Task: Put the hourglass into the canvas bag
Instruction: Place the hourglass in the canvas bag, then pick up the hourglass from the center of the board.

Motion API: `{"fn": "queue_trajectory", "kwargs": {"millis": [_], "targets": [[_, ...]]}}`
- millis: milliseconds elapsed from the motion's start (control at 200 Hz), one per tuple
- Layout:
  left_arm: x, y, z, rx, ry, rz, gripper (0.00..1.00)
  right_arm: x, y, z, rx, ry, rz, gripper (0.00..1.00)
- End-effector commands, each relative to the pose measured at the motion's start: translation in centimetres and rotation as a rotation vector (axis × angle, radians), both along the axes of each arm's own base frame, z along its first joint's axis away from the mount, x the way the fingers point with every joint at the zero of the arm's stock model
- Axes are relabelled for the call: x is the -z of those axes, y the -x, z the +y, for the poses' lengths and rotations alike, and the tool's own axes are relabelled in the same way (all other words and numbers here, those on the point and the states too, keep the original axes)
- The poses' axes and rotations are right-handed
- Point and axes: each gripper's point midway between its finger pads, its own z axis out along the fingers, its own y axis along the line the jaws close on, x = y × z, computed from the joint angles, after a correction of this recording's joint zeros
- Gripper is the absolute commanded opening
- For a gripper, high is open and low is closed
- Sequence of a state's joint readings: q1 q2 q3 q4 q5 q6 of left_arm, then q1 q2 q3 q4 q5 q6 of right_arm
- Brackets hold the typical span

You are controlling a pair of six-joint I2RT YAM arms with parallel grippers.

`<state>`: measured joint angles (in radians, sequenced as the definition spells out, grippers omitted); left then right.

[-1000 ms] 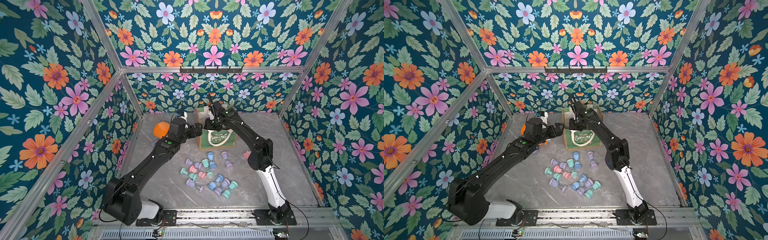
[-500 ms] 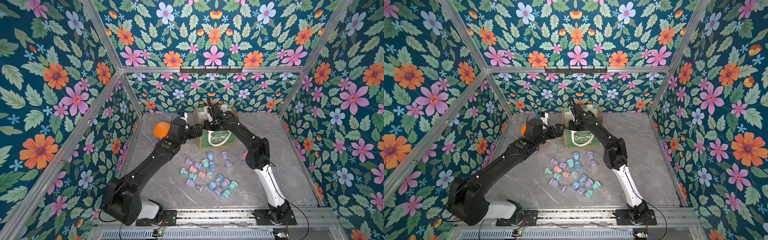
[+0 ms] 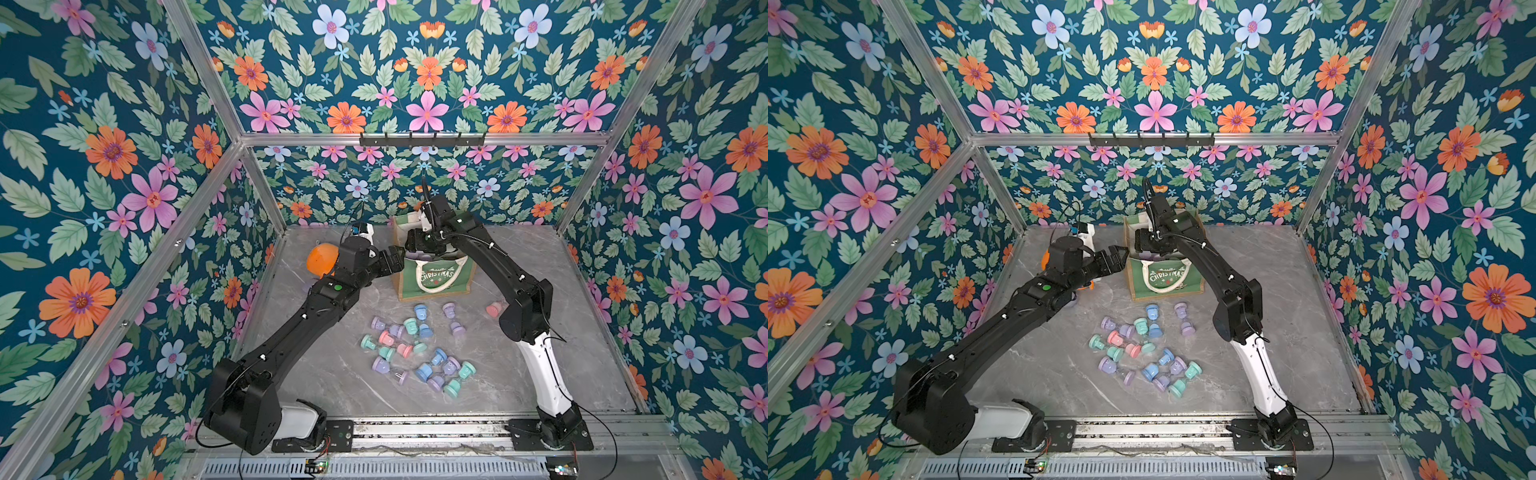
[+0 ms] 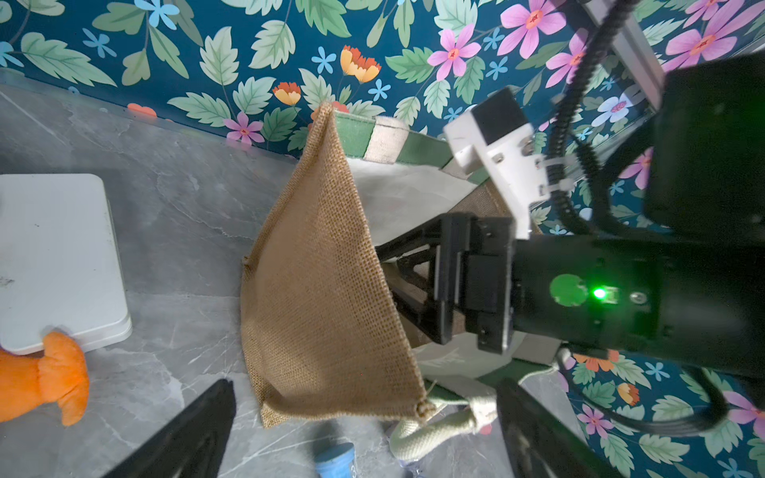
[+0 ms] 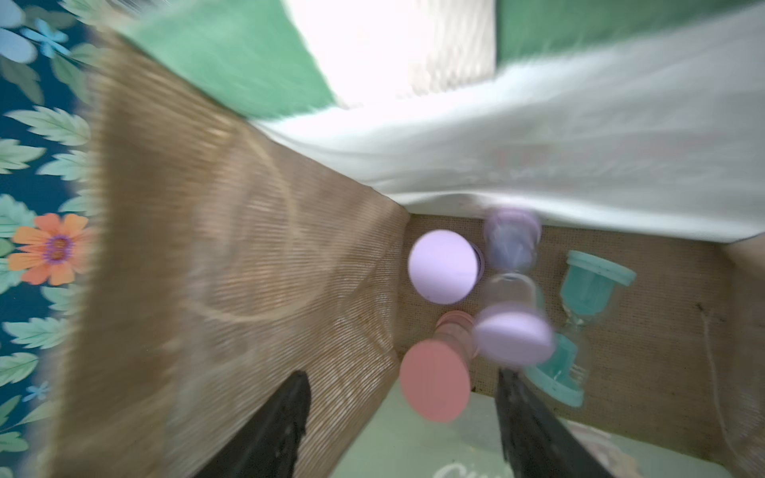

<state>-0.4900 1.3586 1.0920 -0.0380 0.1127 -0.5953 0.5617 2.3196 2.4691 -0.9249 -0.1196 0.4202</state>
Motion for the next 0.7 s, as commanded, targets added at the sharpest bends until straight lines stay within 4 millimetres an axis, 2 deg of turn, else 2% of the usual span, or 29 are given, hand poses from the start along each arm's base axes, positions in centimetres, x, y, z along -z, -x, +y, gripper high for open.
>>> {"fn": "queue_trajectory", "kwargs": {"millis": [0,205,345,480,545,595,605,620,695], "targets": [[-0.7,0.2,0.0,0.01,0.004,-0.017,1.0,-2.3,1.0,-0.8,0.01,-0.002,-0.016,0.78],[-1.2,1.0,0.4,0.013,-0.001,-0.026,1.0,-7.1,3.0,-2.7,0.025,-0.022,-0.081,0.81],[-1.3,2.0,0.7,0.022,0.004,-0.032,1.0,-9.8,5.1,-5.0,0.057,-0.031,-0.115,0.83],[-1.2,3.1,0.8,0.037,0.005,-0.03,1.0,-10.7,7.4,-8.3,0.134,-0.018,-0.133,0.85],[-1.2,3.8,0.6,0.048,0.009,-0.032,1.0,-10.6,8.5,-10.4,0.186,-0.022,-0.119,0.85],[-1.0,4.2,0.4,0.056,0.006,-0.031,1.0,-9.6,9.2,-11.9,0.223,-0.02,-0.095,0.85],[-1.0,4.3,0.4,0.057,0.005,-0.031,1.0,-10.4,9.7,-12.5,0.232,-0.036,-0.109,0.85],[-1.0,4.5,0.3,0.059,0.006,-0.031,1.0,-10.4,10.0,-13.1,0.245,-0.04,-0.11,0.85],[-0.8,5.3,-0.3,0.083,-0.005,-0.029,1.0,-9.6,11.3,-15.6,0.309,-0.043,-0.1,0.86]]}}
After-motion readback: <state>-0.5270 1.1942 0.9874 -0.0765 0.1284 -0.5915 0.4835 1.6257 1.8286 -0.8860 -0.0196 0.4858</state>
